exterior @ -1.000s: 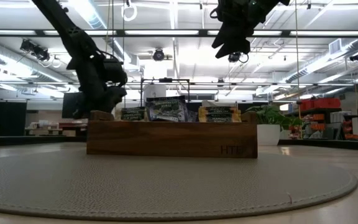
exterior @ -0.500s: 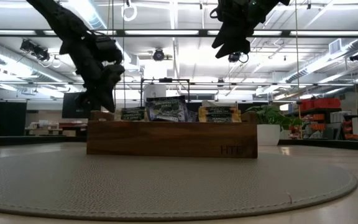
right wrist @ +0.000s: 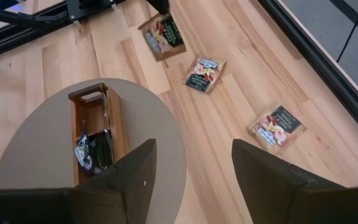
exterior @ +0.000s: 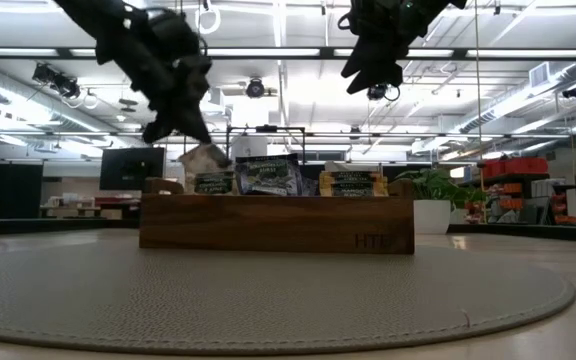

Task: Pick & Place Tea
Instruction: Put the brown tea bag into the left section of the wooden organizer

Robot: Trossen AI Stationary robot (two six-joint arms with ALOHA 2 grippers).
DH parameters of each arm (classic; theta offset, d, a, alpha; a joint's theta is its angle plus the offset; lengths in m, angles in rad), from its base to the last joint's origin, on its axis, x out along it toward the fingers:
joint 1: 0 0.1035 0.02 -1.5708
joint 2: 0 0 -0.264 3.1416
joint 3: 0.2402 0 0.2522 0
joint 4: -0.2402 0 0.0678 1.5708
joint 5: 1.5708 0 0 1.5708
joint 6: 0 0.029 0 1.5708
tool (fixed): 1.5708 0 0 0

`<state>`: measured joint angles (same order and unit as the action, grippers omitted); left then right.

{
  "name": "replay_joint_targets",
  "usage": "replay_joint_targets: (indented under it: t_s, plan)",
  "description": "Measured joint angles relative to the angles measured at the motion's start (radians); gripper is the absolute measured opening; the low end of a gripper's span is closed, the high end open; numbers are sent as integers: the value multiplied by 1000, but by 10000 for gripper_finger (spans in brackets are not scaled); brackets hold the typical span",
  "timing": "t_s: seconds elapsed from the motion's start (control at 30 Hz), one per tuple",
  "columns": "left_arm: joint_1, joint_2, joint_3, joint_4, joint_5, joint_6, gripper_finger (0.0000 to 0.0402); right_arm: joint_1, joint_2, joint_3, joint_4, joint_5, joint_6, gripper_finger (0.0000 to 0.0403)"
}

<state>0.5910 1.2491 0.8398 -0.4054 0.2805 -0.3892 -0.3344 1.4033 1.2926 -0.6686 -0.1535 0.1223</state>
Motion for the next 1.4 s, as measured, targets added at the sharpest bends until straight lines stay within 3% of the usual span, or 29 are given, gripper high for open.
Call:
replay_joint_targets:
  t_s: [0.2, 0.53, 0.73, 1.0, 1.3, 1.4]
  plan:
    - [-96, -89, 0, 120, -88, -96, 0, 0, 0, 0, -15, 0, 0, 217]
    - [-320, -199, 0, 158, -256, -154, 0, 0, 0, 0, -32, 0, 2, 217]
    - [-496, -209, 0, 175, -357, -208, 0, 0, 0, 0, -39, 0, 2, 217]
    - [-703, -208, 0, 169, -568, -255, 0, 0, 0, 0, -45, -1, 13, 217]
    - [-864, -213, -134, 304, -728, -314, 0, 31, 0, 0, -50, -1, 42, 217]
    - [-887, -213, -178, 359, -736, -333, 0, 49, 0, 0, -50, -2, 53, 217]
